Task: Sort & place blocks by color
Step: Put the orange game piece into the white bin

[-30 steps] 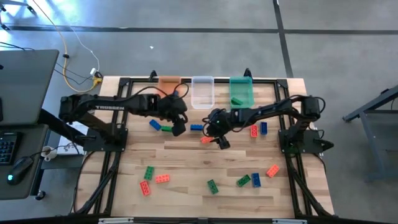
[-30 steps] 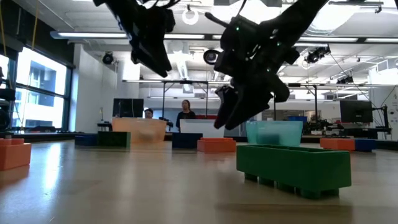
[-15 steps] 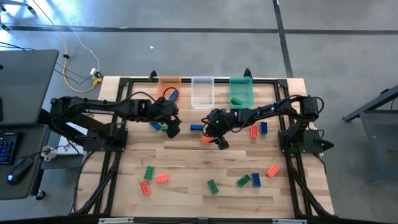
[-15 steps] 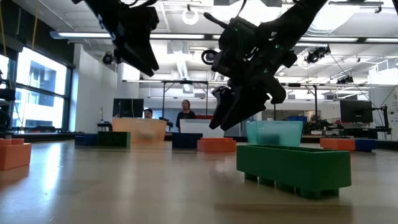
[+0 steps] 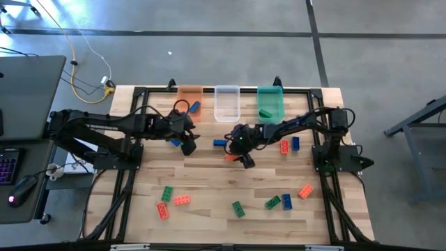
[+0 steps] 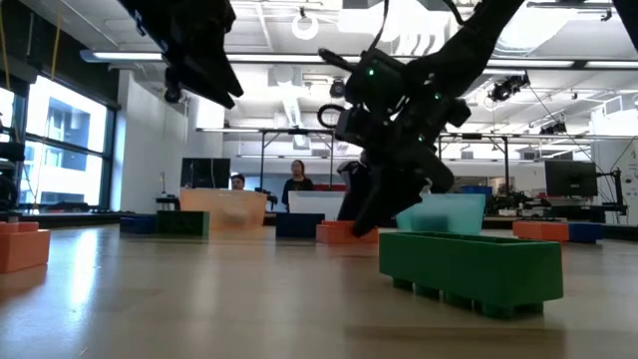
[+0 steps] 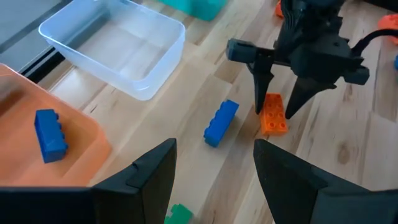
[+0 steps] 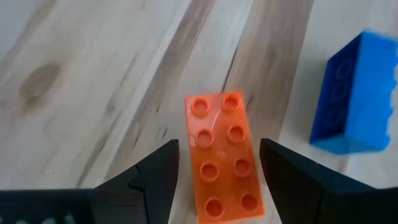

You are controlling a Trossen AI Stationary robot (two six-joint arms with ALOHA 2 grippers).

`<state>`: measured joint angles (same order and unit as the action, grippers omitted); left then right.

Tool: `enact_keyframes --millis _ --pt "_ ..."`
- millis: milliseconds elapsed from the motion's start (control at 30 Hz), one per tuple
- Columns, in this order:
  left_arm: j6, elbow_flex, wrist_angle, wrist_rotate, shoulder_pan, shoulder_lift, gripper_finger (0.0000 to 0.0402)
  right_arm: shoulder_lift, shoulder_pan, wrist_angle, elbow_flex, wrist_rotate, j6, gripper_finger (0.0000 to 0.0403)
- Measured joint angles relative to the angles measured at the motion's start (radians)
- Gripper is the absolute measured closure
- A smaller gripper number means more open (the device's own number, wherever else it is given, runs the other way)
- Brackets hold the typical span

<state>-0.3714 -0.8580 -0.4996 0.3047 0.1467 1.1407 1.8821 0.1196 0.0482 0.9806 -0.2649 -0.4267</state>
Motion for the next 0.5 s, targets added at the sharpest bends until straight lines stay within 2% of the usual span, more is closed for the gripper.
enact_keyframes --millis 167,367,500 --pt "-0.003 0.007 0.002 0.020 0.000 -0.011 0.0199 0.009 -0.001 0.031 0.001 0.002 0.006 0.0205" --pt "0.028 0.007 0.000 0.023 0.024 -0.013 0.0199 0.008 -0.003 0.040 0.002 0.010 0.064 0.0285" --pt "0.080 0.007 0.000 0.025 0.063 -0.014 0.0199 0.006 -0.004 0.045 0.002 0.005 0.107 0.0288"
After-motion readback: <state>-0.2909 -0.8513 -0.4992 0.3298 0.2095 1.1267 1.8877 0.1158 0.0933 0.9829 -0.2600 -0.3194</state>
